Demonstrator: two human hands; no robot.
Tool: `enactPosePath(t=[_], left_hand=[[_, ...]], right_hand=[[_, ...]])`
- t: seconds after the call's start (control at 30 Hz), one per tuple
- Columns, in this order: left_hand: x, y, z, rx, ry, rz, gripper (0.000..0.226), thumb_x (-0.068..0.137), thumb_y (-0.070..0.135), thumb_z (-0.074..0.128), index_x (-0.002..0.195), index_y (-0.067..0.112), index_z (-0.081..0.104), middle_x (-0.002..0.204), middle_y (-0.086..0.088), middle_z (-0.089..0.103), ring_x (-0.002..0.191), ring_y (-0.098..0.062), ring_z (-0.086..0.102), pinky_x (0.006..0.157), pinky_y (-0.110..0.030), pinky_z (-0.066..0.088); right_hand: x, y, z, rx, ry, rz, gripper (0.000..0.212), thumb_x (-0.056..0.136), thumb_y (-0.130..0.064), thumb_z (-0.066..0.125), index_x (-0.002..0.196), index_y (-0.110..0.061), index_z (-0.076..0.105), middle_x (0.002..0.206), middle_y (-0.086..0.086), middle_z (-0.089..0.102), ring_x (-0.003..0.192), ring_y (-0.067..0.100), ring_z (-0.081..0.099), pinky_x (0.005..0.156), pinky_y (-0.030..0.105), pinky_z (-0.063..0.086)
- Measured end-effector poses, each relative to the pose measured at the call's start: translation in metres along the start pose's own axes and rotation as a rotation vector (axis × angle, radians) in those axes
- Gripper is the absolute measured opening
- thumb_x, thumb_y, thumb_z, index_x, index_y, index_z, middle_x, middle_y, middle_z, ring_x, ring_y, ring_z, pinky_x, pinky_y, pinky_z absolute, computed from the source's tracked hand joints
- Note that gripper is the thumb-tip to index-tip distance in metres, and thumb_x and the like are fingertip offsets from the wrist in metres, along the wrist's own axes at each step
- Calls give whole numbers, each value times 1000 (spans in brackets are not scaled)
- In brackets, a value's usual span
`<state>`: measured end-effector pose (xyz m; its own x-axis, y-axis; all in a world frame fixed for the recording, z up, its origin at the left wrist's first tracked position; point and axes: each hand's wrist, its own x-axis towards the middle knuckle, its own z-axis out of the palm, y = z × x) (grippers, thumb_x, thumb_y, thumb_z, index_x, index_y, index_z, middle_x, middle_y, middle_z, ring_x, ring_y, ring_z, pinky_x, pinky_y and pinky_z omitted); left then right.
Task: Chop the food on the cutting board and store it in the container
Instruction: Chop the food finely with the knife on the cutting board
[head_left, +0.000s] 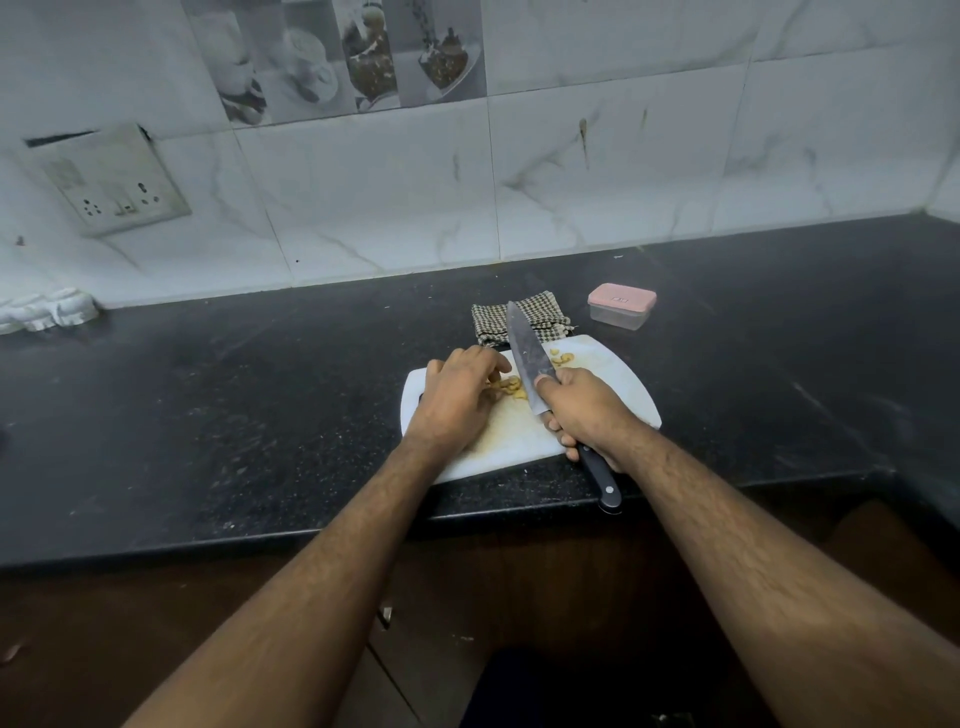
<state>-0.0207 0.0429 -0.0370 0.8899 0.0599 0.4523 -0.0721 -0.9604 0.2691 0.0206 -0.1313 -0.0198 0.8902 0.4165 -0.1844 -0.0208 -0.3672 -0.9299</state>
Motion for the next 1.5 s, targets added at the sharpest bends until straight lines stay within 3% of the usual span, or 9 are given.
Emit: enactPosePath(t=[0.2, 0.33, 0.6, 0.7, 0.93, 1.07, 1.17, 1.3, 1.5], left_hand=[[-5, 0, -6, -12, 63, 29, 4, 93, 27, 73, 97, 26, 71, 95, 15, 58, 98, -14, 54, 81, -31, 23], [-20, 2, -16, -2, 93, -59, 4, 92, 33, 74, 94, 30, 75, 94, 15, 65, 98, -10, 51, 85, -33, 23], [-44, 1, -14, -162, -26, -160, 11, 95, 25, 71, 95, 35, 74, 101, 18, 68, 109, -9, 49, 86, -30, 18], [-45, 0, -16, -176, -33, -139, 14, 95, 25, 70, 93, 38, 73, 110, 18, 62, 112, -8, 45, 87, -33, 20], [-48, -5, -14, -323, 7, -182, 18, 94, 18, 70, 90, 35, 73, 103, 17, 53, 108, -6, 45, 90, -34, 22], [-50, -6, -14, -351, 45, -216, 10, 97, 24, 67, 94, 34, 64, 107, 17, 58, 100, -6, 51, 102, -43, 32], [-49, -6, -14, -341, 59, -243, 5, 98, 32, 62, 93, 33, 60, 101, 15, 59, 86, -5, 55, 98, -52, 45], [-48, -1, -13, -239, -24, -210, 8, 95, 36, 64, 95, 29, 66, 93, 14, 57, 85, -6, 56, 95, -50, 49], [-45, -2, -12, -207, -25, -201, 6, 93, 33, 67, 89, 29, 65, 89, 15, 56, 82, -6, 56, 90, -45, 51]], right_hand=[[-1, -1, 2, -27, 22, -2, 29, 106, -36, 41, 121, -16, 55, 74, 4, 56, 41, 7, 43, 38, 23, 41], [-2, -4, 2, -76, 47, -14, 28, 106, -36, 41, 118, -15, 56, 74, 4, 57, 44, 9, 45, 39, 23, 43], [-2, -1, 3, -112, 38, -14, 28, 105, -38, 41, 118, -17, 55, 77, 4, 58, 43, 9, 45, 40, 24, 42], [-3, -1, 3, -119, 34, -39, 27, 105, -37, 40, 112, -17, 57, 75, 4, 58, 42, 9, 44, 41, 26, 44], [-12, 2, 4, -211, 16, -136, 27, 105, -42, 40, 94, -20, 52, 70, 3, 58, 41, 11, 46, 41, 25, 43], [-15, 2, 3, -246, 21, -148, 30, 105, -44, 40, 107, -17, 53, 71, 3, 60, 41, 11, 48, 42, 25, 45], [-15, 4, 4, -248, 12, -151, 34, 104, -43, 42, 117, -14, 53, 71, 3, 61, 40, 12, 49, 42, 26, 45], [-14, 5, 5, -271, 12, -162, 43, 102, -42, 46, 134, -14, 49, 71, 4, 63, 38, 12, 49, 40, 26, 45], [-26, 0, 8, -528, 44, -239, 48, 105, -39, 44, 148, -18, 43, 79, -4, 61, 42, 9, 55, 39, 22, 46]])
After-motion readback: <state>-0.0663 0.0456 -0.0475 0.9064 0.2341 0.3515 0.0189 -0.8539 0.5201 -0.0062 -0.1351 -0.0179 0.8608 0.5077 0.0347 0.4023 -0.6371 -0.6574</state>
